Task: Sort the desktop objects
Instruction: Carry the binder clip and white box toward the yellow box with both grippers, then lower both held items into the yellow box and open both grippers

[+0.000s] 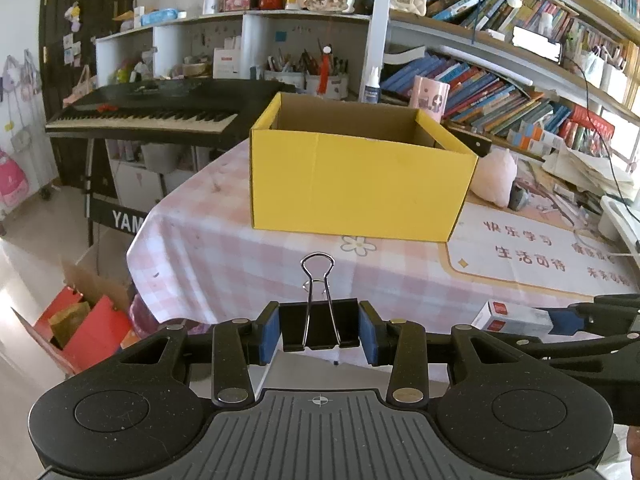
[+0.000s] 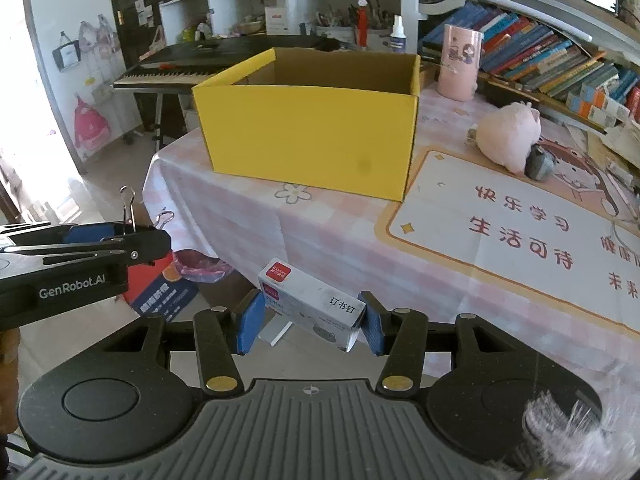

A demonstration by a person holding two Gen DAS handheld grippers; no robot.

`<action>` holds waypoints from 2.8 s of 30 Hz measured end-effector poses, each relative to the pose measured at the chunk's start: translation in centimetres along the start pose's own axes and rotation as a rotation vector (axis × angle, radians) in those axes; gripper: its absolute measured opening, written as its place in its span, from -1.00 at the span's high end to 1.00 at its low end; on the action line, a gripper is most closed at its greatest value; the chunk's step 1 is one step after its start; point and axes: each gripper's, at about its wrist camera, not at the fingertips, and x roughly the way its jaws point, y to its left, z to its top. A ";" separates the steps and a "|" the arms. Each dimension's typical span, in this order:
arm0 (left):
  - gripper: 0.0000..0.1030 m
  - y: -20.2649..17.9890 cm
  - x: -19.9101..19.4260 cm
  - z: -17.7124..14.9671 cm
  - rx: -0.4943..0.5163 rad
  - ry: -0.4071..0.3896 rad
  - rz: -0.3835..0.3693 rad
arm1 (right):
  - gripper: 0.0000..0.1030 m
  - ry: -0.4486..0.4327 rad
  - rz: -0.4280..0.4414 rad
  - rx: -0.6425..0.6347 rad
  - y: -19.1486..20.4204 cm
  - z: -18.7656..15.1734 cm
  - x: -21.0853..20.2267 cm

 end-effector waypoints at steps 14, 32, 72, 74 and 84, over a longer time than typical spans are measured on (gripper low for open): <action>0.24 1.6 -0.5 0.5 -0.016 -0.035 0.026 | 0.06 -0.002 0.018 -0.032 1.7 0.8 0.7; 0.24 0.8 -1.2 6.3 0.017 -0.274 0.044 | 0.06 -0.160 0.016 -0.040 0.7 7.2 -0.3; 0.24 -2.7 17.0 14.9 0.040 -0.021 0.157 | 0.06 -0.047 0.132 -0.341 -7.4 22.3 16.1; 0.24 -2.8 17.7 14.9 0.049 0.008 0.160 | 0.06 -0.013 0.129 -0.405 -7.1 22.6 17.3; 0.23 -3.1 19.3 14.8 0.056 0.084 0.148 | 0.06 0.088 0.145 -0.627 -6.2 23.5 20.7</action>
